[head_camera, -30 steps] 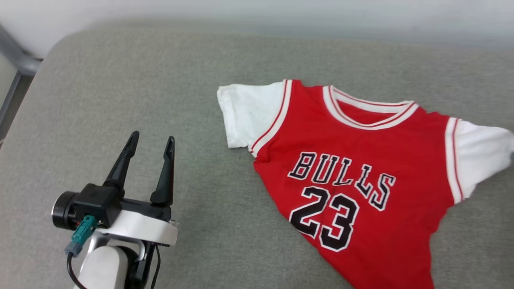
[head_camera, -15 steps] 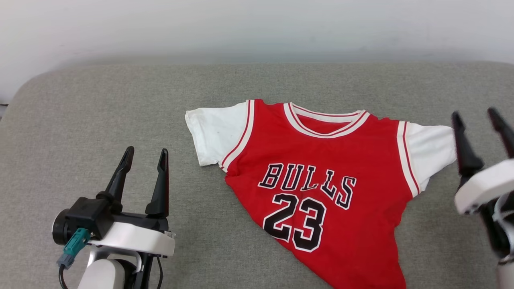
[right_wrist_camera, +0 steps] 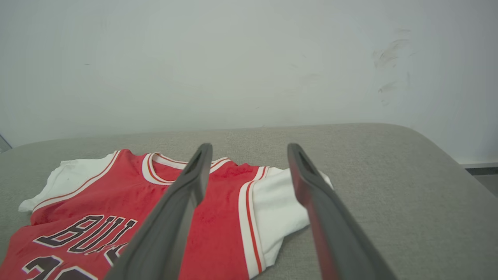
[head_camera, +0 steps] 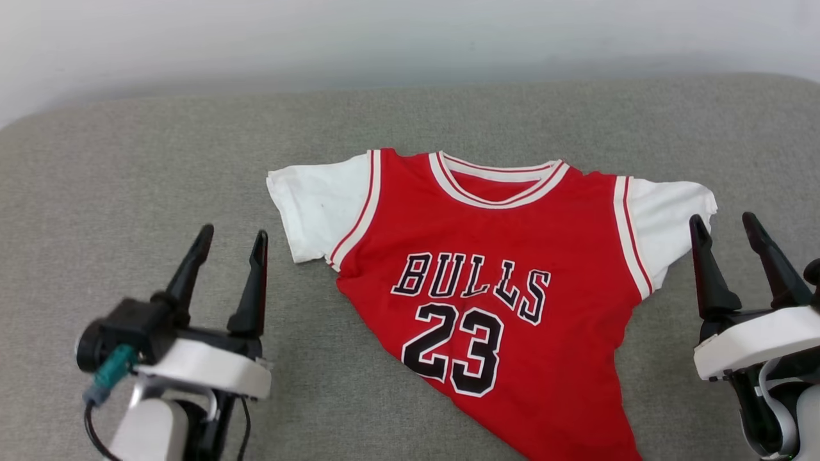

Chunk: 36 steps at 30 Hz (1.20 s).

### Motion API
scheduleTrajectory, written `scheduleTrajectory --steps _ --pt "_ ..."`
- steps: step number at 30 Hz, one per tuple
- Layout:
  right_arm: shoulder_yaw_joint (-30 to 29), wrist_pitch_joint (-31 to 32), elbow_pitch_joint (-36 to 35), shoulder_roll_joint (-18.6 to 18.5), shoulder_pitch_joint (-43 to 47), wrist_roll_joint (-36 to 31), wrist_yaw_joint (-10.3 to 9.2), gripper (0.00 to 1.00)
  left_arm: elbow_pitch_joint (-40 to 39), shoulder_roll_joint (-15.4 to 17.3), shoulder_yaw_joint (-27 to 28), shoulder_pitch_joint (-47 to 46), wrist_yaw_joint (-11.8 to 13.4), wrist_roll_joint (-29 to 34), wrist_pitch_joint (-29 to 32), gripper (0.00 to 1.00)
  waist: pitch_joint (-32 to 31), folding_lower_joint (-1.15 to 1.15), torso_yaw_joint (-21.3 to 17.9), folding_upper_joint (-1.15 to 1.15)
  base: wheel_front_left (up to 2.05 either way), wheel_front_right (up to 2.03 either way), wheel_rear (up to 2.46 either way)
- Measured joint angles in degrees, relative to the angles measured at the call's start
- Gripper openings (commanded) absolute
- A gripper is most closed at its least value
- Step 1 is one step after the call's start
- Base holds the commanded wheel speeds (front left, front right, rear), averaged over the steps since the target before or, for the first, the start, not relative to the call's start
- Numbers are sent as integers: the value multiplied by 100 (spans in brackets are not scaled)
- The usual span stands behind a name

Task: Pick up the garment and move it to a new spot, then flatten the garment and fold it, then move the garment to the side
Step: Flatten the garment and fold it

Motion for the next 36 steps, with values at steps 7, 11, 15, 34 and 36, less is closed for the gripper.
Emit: scheduleTrajectory --steps 7,11,15,34,36 --pt "67 42 -281 -20 -128 27 0 100 167 812 -205 -1228 -103 -439 1668 100 450 0 -215 0 0 0 0" --pt "105 5 -359 40 -236 27 0 100 430 1419 -511 -2159 -135 -1069 3172 100 787 1 -396 0 0 0 0" --pt "185 -94 -330 111 -294 42 0 100 739 2028 -871 -2906 -135 -1682 4467 100 1094 1 -614 0 0 0 0" --pt "501 -513 60 269 -486 87 0 100 2116 2975 -1344 -3763 -102 -1887 5828 100 1750 1 -1391 0 0 0 0" --pt "506 -525 77 272 -486 87 0 100 2139 2999 -1370 -3752 -102 -1925 5935 75 1757 1 -1407 0 0 0 0"
